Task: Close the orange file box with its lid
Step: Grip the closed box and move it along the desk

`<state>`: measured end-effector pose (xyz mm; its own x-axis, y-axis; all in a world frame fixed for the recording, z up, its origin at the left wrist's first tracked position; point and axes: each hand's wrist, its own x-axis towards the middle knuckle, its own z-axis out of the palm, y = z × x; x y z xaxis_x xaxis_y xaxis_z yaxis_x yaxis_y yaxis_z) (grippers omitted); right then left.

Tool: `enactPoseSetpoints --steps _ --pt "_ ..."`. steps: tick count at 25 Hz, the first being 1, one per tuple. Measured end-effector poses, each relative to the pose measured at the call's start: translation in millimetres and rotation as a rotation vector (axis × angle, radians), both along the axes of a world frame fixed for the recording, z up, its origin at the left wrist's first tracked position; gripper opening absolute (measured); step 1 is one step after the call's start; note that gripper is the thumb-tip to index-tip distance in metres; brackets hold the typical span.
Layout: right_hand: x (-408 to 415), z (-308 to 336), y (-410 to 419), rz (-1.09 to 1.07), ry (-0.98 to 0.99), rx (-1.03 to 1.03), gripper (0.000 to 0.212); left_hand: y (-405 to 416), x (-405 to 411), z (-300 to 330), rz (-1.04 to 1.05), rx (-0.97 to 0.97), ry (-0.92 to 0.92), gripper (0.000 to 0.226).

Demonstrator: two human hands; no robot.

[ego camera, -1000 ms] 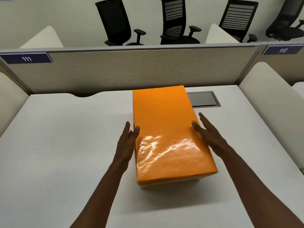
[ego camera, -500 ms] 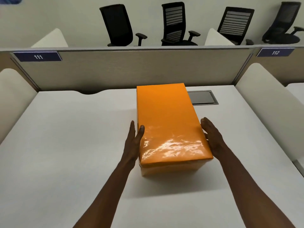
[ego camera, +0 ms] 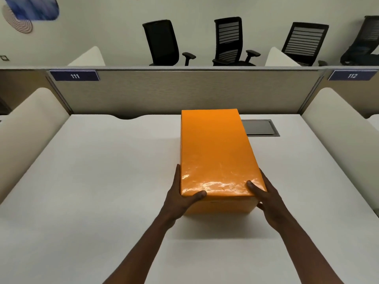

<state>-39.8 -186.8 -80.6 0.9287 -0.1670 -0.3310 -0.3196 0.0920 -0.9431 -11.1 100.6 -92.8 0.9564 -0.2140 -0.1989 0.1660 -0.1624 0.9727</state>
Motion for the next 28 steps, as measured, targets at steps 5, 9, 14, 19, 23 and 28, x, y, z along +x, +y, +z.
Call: enactPoseSetpoints --steps 5,9,14,19,23,28 --pt "2 2 6 0.063 0.004 -0.013 0.073 12 -13 17 0.102 0.057 -0.056 0.127" --pt "5 8 38 0.140 -0.038 0.004 0.077 45 -29 27 0.235 0.063 -0.110 0.128" --pt "11 21 96 0.224 -0.103 0.028 0.083 104 -50 42 0.278 0.139 -0.150 0.124" --pt "31 27 183 0.342 -0.113 -0.002 0.090 190 -51 57 0.322 0.223 -0.174 0.116" --pt "51 25 277 0.367 -0.111 -0.023 0.096 286 -35 64 0.309 0.275 -0.142 0.120" --pt "72 18 404 0.353 -0.111 -0.031 0.098 414 0 72 0.240 0.403 -0.120 0.135"
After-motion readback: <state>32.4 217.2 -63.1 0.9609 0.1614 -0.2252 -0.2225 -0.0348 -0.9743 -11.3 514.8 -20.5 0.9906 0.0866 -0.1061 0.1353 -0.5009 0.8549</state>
